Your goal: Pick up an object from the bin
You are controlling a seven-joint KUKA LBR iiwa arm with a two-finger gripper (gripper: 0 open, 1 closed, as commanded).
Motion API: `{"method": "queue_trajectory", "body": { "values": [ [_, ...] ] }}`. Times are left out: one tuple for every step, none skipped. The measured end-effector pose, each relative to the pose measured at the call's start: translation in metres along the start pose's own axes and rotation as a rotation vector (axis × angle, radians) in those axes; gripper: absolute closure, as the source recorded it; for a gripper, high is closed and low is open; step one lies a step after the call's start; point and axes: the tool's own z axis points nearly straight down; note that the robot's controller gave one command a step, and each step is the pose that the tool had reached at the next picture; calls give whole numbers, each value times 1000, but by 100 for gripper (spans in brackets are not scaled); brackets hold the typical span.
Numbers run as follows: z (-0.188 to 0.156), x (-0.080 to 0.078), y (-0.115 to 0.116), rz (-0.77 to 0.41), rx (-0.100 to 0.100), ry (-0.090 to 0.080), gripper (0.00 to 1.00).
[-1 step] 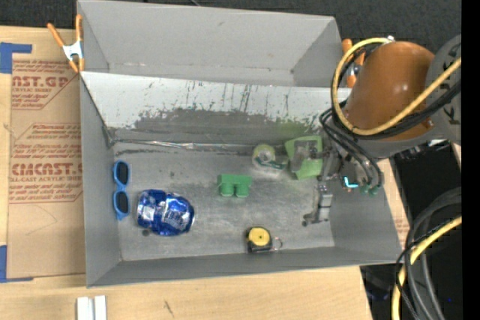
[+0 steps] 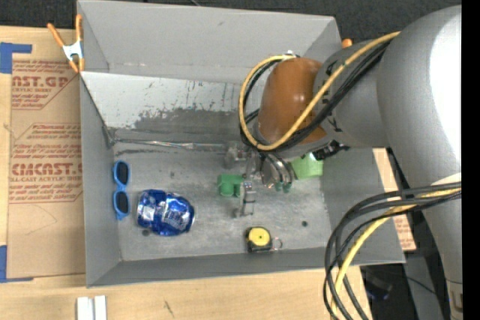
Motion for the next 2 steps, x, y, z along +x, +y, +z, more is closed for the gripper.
{"method": "queue_trajectory", "body": {
  "values": [
    [-36, 15, 4, 64, 2, -3, 0],
    [-34, 18, -6, 143, 2, -2, 0]
  ]
}}
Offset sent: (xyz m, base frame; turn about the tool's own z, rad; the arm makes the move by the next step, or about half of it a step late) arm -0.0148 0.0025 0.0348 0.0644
